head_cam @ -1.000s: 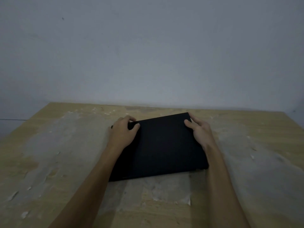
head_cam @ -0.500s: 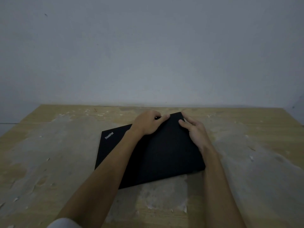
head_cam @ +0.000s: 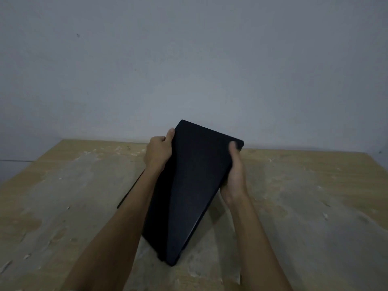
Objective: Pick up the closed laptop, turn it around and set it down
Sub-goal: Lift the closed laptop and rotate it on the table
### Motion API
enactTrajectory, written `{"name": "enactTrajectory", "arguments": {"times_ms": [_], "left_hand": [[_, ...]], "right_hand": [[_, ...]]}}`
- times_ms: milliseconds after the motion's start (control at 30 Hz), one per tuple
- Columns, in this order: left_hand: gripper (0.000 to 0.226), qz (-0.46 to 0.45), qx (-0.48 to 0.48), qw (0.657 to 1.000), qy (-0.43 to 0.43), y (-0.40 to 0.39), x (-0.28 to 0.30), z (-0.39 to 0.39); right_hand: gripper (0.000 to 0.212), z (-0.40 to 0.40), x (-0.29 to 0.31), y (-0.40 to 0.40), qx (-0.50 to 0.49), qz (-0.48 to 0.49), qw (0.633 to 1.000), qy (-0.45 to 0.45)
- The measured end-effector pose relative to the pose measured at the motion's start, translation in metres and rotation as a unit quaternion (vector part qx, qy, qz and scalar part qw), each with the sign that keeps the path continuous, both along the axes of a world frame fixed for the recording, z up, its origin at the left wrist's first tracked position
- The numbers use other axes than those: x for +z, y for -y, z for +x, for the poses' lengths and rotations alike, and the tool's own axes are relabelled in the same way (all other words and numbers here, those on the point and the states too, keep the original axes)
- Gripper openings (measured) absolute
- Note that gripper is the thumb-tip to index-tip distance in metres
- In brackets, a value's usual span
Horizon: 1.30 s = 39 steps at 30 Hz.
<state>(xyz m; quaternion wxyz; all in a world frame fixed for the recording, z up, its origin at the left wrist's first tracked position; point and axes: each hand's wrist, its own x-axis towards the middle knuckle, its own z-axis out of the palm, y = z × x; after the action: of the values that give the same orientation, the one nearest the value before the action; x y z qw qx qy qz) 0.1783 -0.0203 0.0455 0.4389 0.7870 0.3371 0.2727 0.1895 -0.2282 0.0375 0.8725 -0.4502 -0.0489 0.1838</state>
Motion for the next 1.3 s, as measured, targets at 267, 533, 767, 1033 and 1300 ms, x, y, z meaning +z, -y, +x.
{"name": "enactTrajectory", "arguments": {"times_ms": [267,533,767,1033,1300], "left_hand": [[0.048,-0.132,-0.044,0.990,0.037,-0.014,0.006,-0.014],[0.043,0.116,-0.089,0.989,-0.015,0.004,0.022,-0.021],[0.047,0.377,-0.176,0.898,-0.143,0.032,0.043,-0.016],[0.079,0.365,-0.243,0.871,-0.223,0.054,0.052,0.002],[0.084,0.293,-0.184,0.896,-0.278,0.034,0.039,-0.004]], "right_hand": [[0.032,-0.002,0.009,-0.009,-0.088,-0.139,0.982,0.091],[0.028,0.005,0.012,0.008,-0.008,-0.142,0.987,0.070],[0.032,0.010,0.015,0.021,0.072,-0.147,0.986,0.026],[0.034,0.009,0.019,0.023,0.127,-0.160,0.979,0.021],[0.042,0.002,0.018,0.014,0.180,-0.189,0.965,-0.006]]}}
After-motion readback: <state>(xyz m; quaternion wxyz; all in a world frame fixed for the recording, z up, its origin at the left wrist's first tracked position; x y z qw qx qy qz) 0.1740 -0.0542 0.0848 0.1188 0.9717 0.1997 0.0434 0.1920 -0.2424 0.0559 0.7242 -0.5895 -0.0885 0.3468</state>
